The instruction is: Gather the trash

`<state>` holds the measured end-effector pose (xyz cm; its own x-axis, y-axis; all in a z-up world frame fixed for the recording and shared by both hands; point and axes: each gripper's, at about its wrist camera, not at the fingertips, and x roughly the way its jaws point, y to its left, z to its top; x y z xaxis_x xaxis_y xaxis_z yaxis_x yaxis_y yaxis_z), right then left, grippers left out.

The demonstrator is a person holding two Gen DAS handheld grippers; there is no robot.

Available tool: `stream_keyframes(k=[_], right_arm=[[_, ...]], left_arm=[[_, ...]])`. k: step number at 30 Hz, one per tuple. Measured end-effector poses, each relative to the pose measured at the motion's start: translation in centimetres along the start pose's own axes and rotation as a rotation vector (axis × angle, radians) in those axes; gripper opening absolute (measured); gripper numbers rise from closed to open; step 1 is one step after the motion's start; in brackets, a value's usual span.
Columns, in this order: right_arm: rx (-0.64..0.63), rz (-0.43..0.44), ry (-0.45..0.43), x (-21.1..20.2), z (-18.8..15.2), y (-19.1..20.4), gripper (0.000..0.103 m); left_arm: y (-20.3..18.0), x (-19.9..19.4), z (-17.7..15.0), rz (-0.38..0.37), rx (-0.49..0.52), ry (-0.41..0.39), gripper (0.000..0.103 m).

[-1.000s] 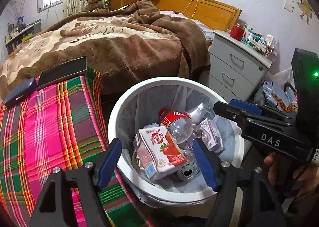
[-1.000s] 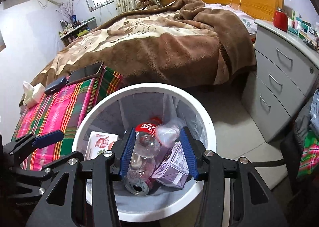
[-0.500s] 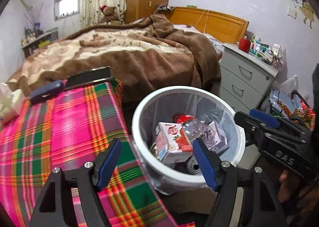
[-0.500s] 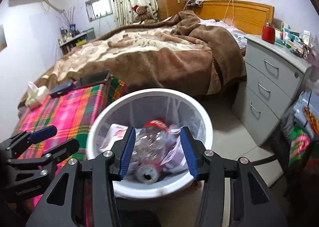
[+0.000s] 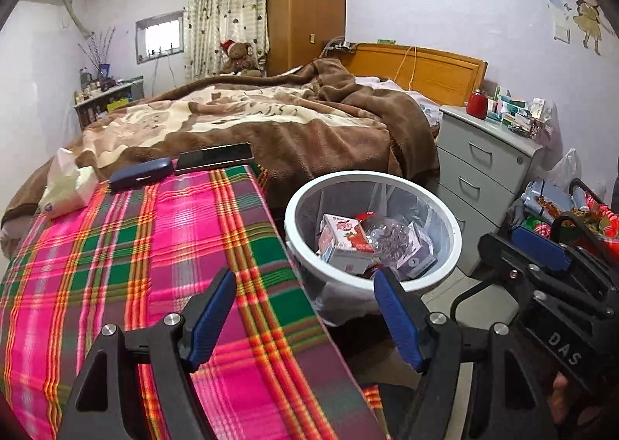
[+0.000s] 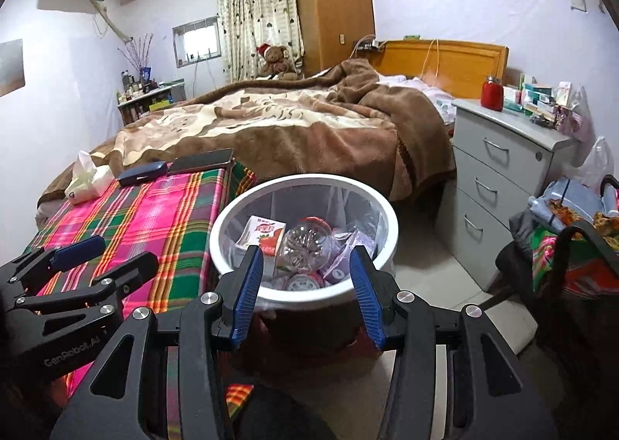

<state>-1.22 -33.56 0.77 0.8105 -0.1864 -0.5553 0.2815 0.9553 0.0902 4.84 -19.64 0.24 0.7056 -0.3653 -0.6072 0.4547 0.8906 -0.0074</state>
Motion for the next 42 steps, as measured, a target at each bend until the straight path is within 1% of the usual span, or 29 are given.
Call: stream_keyframes(k=[3,6,11,14,31,42], right_arm=[[0.014,0.008,-0.012,-0.5,-0.7,0.0,0.048],[0.018,0.016,-0.009,-0.6,-1.4,0.3,0.048],[0.008,0.020,-0.011,-1.0,-1.9,0.9,0.048],[0.015,0.026,-0.021,-1.4,-2.0,1.1,0.048],[0.012,0.029,-0.022,-2.1,-2.6,1.7,0.048],[0.011,0.033,-0.024,-2.2,-2.7,1.8,0.048]], left_arm=[[-0.2,-1.3,-1.1,0.042,-0.002,-0.032,0.073],[-0.5,-2.4,-2.0,0.064,0.018,-0.052,0.073],[-0.4,-3.8,-2.6,0.059,0.010,-0.076,0.073],[-0.3,-4.4,-2.7,0.073,0.007,-0.087,0.073],[0.4,-4.6,-3.1,0.068,-0.025,-0.077,0.073],[0.5,-4.5,-3.0,0.066,-0.025,-0.078,0.073]])
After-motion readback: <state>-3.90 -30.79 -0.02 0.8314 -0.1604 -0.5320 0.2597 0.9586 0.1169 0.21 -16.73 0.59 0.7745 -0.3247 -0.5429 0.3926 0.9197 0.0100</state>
